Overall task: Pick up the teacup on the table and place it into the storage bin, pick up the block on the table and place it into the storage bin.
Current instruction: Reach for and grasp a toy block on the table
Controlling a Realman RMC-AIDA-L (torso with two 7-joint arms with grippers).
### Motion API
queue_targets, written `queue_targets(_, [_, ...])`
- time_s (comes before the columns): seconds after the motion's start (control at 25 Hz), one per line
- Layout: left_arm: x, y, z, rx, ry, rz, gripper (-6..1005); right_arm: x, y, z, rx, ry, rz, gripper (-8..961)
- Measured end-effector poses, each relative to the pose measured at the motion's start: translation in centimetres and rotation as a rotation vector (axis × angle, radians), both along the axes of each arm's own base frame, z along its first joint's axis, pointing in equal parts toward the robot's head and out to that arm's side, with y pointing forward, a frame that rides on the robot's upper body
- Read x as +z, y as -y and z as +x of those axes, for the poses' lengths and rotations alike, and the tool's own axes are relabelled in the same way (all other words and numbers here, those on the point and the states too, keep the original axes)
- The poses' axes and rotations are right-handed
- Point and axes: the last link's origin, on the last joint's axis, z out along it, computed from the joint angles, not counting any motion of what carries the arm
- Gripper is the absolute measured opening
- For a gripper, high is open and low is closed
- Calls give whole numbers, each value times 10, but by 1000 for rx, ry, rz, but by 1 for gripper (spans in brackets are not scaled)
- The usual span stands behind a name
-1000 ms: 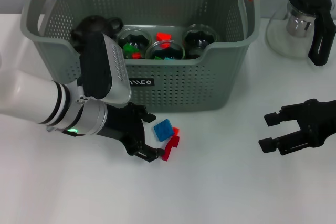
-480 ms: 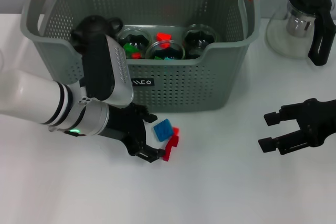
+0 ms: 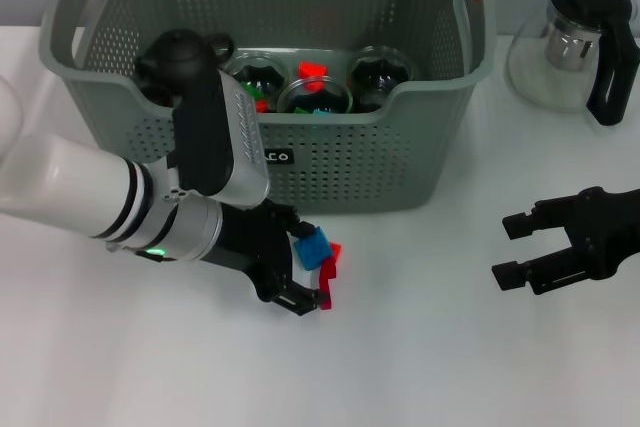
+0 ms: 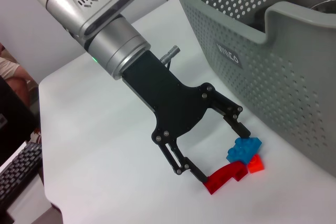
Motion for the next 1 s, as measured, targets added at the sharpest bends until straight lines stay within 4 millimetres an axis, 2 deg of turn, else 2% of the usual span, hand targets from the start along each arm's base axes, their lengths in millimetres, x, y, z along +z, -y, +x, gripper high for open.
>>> queue_targets(0.44, [0, -2, 8, -12, 26, 0, 879, 0, 0, 0, 0, 0, 0, 924])
queue_targets(1.0, [4, -3, -3, -11, -7, 25, 859, -1, 2, 1, -3, -3, -2, 924])
